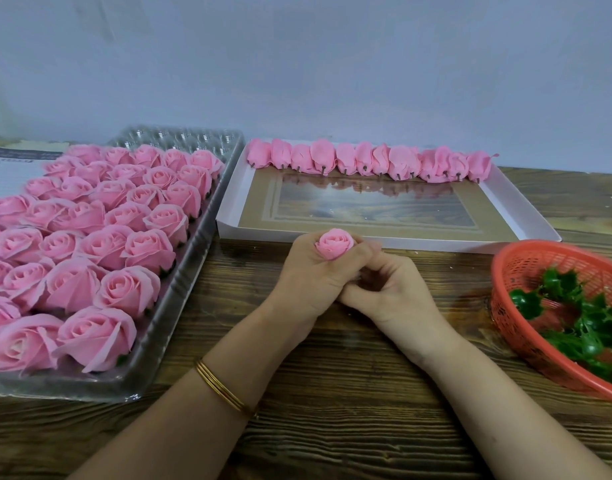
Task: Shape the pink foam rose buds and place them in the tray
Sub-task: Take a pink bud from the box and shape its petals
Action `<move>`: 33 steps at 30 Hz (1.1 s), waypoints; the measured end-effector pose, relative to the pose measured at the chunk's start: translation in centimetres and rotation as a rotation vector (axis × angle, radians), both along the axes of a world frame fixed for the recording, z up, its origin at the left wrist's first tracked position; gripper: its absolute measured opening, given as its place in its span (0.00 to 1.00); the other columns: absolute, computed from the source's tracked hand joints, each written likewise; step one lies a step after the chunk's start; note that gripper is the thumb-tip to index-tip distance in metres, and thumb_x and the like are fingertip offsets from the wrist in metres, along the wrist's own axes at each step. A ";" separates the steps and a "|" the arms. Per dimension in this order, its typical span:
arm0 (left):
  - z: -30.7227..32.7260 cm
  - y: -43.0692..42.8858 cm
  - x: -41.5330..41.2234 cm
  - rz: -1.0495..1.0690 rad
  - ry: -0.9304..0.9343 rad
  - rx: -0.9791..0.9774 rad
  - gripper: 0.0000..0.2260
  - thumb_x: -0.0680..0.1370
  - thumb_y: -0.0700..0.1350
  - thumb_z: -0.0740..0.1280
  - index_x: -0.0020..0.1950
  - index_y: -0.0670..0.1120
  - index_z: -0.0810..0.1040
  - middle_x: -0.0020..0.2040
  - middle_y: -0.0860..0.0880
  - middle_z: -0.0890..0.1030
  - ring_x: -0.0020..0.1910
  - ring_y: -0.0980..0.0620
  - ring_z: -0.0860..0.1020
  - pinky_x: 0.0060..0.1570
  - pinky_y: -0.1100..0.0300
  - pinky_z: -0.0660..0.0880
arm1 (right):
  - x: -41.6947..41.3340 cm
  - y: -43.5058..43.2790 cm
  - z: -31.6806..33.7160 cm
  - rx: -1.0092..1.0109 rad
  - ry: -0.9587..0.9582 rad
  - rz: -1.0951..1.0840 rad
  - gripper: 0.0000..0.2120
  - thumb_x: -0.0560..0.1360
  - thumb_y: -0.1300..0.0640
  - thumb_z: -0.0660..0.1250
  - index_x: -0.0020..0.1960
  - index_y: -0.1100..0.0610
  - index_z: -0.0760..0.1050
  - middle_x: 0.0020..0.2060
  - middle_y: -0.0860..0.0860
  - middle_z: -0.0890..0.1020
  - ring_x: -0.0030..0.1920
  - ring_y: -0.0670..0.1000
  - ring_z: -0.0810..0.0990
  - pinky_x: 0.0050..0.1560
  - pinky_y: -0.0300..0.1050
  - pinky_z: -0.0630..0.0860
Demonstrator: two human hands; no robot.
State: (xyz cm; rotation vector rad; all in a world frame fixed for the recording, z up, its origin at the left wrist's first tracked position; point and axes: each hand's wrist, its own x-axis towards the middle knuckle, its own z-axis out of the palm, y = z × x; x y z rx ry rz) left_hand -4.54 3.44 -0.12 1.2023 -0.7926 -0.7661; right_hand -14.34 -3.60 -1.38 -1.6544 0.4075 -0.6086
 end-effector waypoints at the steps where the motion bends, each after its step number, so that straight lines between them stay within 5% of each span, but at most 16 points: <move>1: 0.0 0.0 -0.1 0.024 0.012 -0.003 0.05 0.76 0.37 0.70 0.39 0.42 0.80 0.31 0.51 0.78 0.32 0.56 0.77 0.37 0.63 0.76 | 0.1 0.0 -0.1 -0.001 -0.005 -0.005 0.11 0.69 0.75 0.71 0.49 0.66 0.80 0.38 0.62 0.82 0.41 0.52 0.78 0.49 0.48 0.78; 5: 0.0 0.0 -0.2 0.083 0.065 0.000 0.07 0.76 0.38 0.70 0.39 0.43 0.80 0.29 0.50 0.77 0.30 0.55 0.76 0.32 0.63 0.75 | 0.6 0.4 -0.2 -0.010 -0.041 -0.043 0.20 0.65 0.75 0.74 0.54 0.61 0.79 0.39 0.63 0.82 0.40 0.51 0.78 0.45 0.40 0.77; 11: 0.1 0.0 -0.5 0.047 0.039 -0.013 0.10 0.75 0.36 0.70 0.35 0.45 0.78 0.27 0.52 0.77 0.29 0.56 0.76 0.34 0.62 0.75 | 0.5 0.7 0.2 -0.041 -0.112 -0.065 0.27 0.65 0.77 0.73 0.55 0.50 0.78 0.42 0.52 0.85 0.42 0.44 0.82 0.47 0.35 0.78; 15: 0.3 0.0 -0.2 0.003 0.018 -0.019 0.16 0.74 0.33 0.70 0.29 0.48 0.77 0.28 0.52 0.77 0.30 0.54 0.76 0.37 0.60 0.76 | 0.3 0.7 0.6 -0.011 -0.095 -0.046 0.26 0.66 0.78 0.70 0.53 0.51 0.78 0.44 0.68 0.81 0.42 0.49 0.78 0.46 0.36 0.76; 19: 0.6 0.2 0.0 -0.042 0.003 -0.010 0.17 0.72 0.35 0.72 0.25 0.48 0.79 0.31 0.51 0.79 0.32 0.55 0.77 0.39 0.62 0.77 | 0.2 0.6 0.7 0.055 -0.071 0.012 0.22 0.69 0.78 0.68 0.52 0.54 0.80 0.48 0.75 0.77 0.45 0.54 0.76 0.52 0.46 0.75; 23: 0.7 0.2 0.0 -0.065 0.017 -0.022 0.11 0.69 0.39 0.73 0.28 0.48 0.81 0.36 0.48 0.80 0.35 0.55 0.78 0.40 0.62 0.77 | 0.0 0.3 0.3 0.121 -0.056 0.055 0.16 0.70 0.76 0.68 0.51 0.58 0.82 0.47 0.71 0.81 0.47 0.57 0.80 0.60 0.58 0.75; 29: 0.3 -0.1 -0.1 0.054 0.135 0.010 0.03 0.75 0.36 0.71 0.42 0.41 0.81 0.35 0.44 0.80 0.36 0.49 0.79 0.40 0.58 0.79 | 0.3 0.6 0.2 0.085 -0.076 0.025 0.22 0.68 0.76 0.71 0.54 0.54 0.80 0.41 0.62 0.83 0.44 0.52 0.81 0.51 0.43 0.78; 33: 0.2 -0.1 -0.2 0.062 0.135 0.011 0.01 0.76 0.36 0.70 0.44 0.39 0.81 0.36 0.43 0.80 0.36 0.50 0.79 0.40 0.58 0.79 | 0.6 0.8 0.3 0.045 -0.086 -0.069 0.25 0.66 0.76 0.73 0.56 0.54 0.79 0.47 0.62 0.85 0.45 0.50 0.82 0.50 0.40 0.79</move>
